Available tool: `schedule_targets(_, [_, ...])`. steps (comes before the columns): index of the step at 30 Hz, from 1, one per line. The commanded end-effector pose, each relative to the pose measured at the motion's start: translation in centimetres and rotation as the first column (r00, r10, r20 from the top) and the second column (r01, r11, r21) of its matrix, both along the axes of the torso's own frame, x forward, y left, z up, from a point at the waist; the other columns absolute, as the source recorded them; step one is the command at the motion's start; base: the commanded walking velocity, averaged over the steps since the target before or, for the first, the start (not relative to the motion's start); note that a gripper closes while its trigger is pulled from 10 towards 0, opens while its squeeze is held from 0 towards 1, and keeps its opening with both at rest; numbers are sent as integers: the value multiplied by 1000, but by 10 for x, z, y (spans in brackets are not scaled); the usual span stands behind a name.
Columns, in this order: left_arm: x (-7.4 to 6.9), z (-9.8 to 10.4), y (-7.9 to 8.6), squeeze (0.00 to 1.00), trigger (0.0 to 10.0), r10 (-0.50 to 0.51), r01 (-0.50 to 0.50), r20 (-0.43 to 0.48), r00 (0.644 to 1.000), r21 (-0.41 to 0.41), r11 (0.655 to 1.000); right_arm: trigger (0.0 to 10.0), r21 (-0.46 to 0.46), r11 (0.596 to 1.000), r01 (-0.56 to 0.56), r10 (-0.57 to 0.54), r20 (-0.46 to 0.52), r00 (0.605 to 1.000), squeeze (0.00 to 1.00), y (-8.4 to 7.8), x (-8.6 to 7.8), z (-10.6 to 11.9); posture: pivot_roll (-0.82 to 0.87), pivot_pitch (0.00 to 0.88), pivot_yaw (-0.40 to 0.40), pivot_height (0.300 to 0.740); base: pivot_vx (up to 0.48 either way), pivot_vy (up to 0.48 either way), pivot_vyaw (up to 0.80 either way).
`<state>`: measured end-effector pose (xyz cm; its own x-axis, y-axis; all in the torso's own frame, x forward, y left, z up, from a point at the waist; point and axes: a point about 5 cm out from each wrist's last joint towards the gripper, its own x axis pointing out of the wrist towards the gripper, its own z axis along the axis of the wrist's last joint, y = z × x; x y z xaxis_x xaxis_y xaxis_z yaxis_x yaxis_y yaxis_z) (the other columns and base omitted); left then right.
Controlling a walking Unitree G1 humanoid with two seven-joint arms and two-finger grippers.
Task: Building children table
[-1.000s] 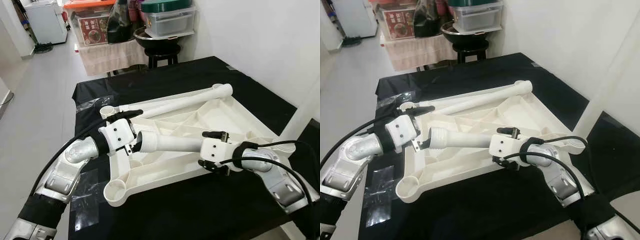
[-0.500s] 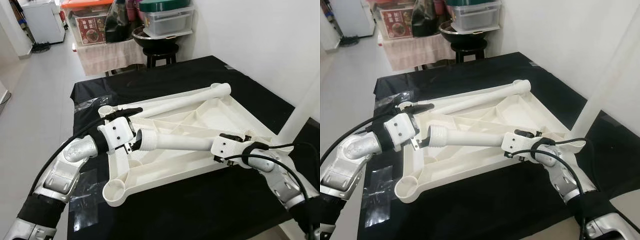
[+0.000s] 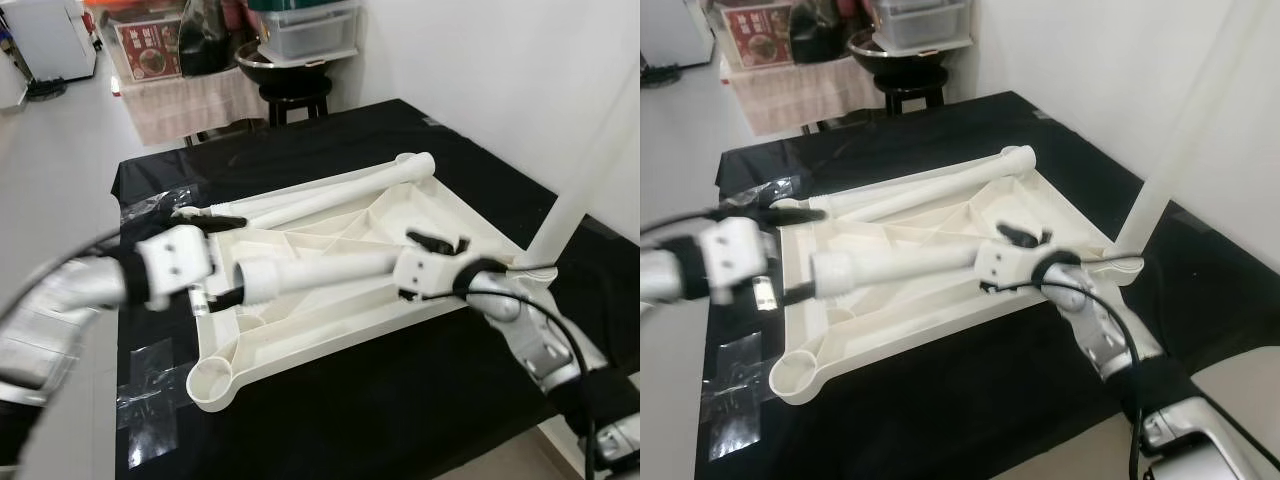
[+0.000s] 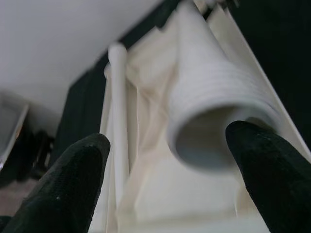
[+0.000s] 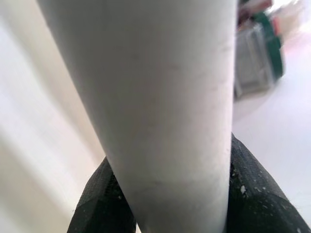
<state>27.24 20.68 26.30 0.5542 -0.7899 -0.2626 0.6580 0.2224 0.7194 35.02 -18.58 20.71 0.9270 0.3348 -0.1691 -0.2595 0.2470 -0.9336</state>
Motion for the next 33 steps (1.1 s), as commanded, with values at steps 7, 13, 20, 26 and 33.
schedule_targets(7, [-17,-22,30,1000,10000,47,1,-256,966,185,983,0,169,985,43,-70,155,986,0,-7,8,38,-94,76,5,740,0,0,0])
schedule_targets(13, [-31,-8,41,1000,10000,59,4,-280,958,218,976,0,161,986,37,-68,189,980,0,-4,11,40,-91,70,6,740,0,0,0])
schedule_targets(20, [-19,4,14,1000,10000,2,9,-119,993,85,996,0,-78,992,94,-66,309,949,0,-12,26,56,-93,63,7,740,0,0,0])
schedule_targets(26, [-3,4,-19,1000,10000,-32,28,44,999,98,995,0,-200,973,111,-65,224,972,0,-4,43,46,-88,60,7,740,0,0,0])
schedule_targets(33, [30,17,-48,0,10000,55,-119,298,953,198,973,0,-364,931,-15,60,113,992,0,32,47,24,-80,58,14,740,0,0,0])
